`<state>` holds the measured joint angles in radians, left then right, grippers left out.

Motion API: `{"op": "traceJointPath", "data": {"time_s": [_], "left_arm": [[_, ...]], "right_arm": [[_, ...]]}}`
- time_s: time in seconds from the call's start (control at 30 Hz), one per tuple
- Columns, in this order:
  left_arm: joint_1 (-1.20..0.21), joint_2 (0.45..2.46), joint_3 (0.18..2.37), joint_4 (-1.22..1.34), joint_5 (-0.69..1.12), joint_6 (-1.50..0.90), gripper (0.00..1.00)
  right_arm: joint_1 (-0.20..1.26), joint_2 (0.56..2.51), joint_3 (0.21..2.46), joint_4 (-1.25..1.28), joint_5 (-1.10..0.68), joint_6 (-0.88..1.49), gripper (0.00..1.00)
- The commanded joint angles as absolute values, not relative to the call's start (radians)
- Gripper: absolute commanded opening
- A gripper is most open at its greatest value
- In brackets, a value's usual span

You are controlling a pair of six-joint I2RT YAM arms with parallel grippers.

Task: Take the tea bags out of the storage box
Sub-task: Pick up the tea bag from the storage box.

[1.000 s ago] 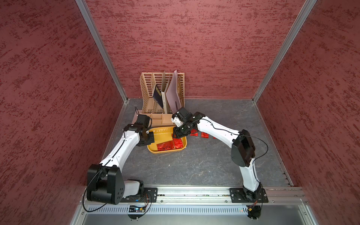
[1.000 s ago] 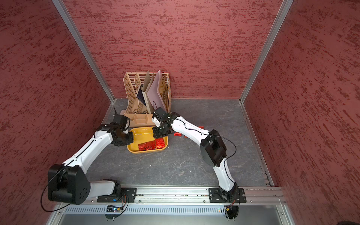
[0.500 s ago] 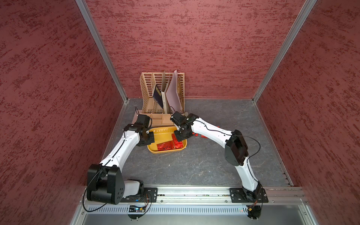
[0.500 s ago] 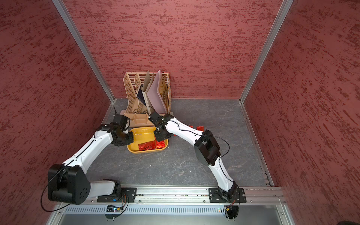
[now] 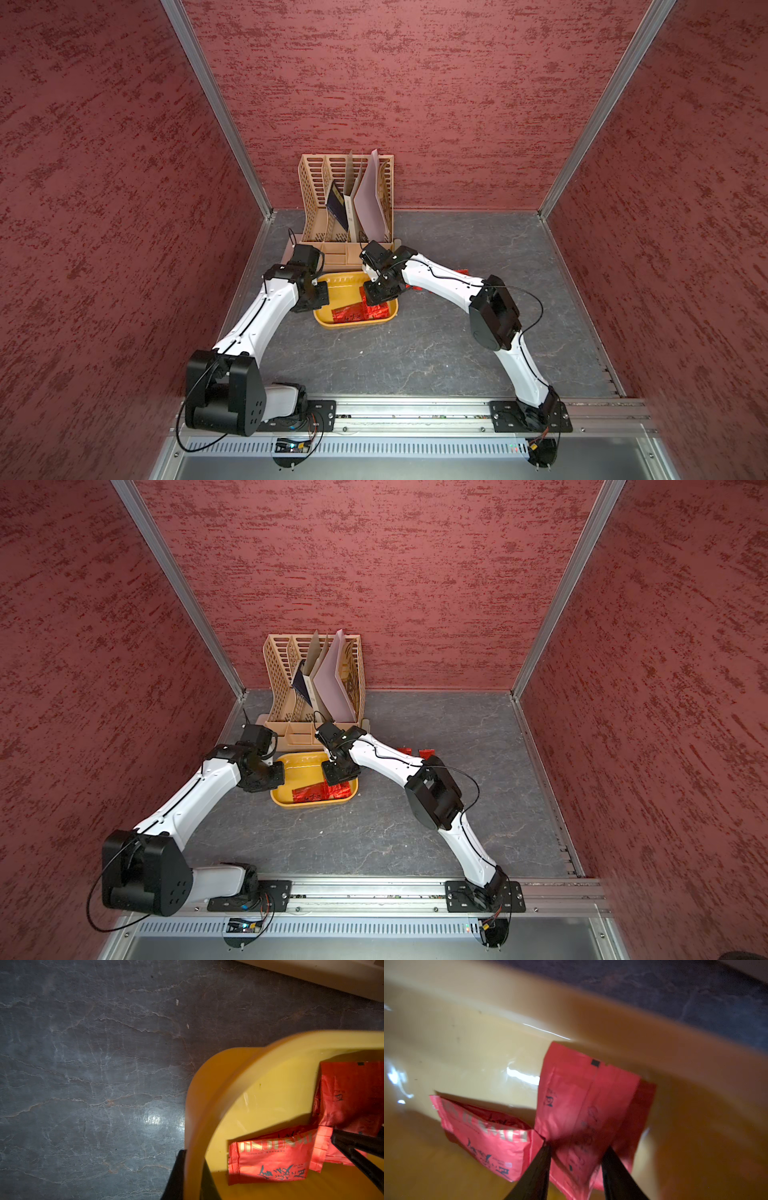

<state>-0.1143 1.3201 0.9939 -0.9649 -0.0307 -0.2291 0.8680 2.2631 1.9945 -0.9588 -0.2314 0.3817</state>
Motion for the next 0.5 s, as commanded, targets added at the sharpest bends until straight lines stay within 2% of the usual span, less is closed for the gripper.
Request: {"op": "traceJointPath", "data": {"time_s": [0.0, 0.2, 0.47], "left_arm": [[-0.118, 1.298, 0.992, -0.934, -0.001, -0.232, 0.00], [-0.120, 1.291, 0.991, -0.931, -0.007, -0.232, 0.00], [-0.118, 1.296, 0.991, -0.932, -0.005, -0.231, 0.00]], "right_arm": [[0.876, 2.220, 1.992, -0.881, -0.288, 0.302, 0.45], [0.874, 2.227, 2.005, -0.859, -0.280, 0.295, 0.45], [0.874, 2.225, 2.003, -0.858, -0.302, 0.308, 0.32]]}}
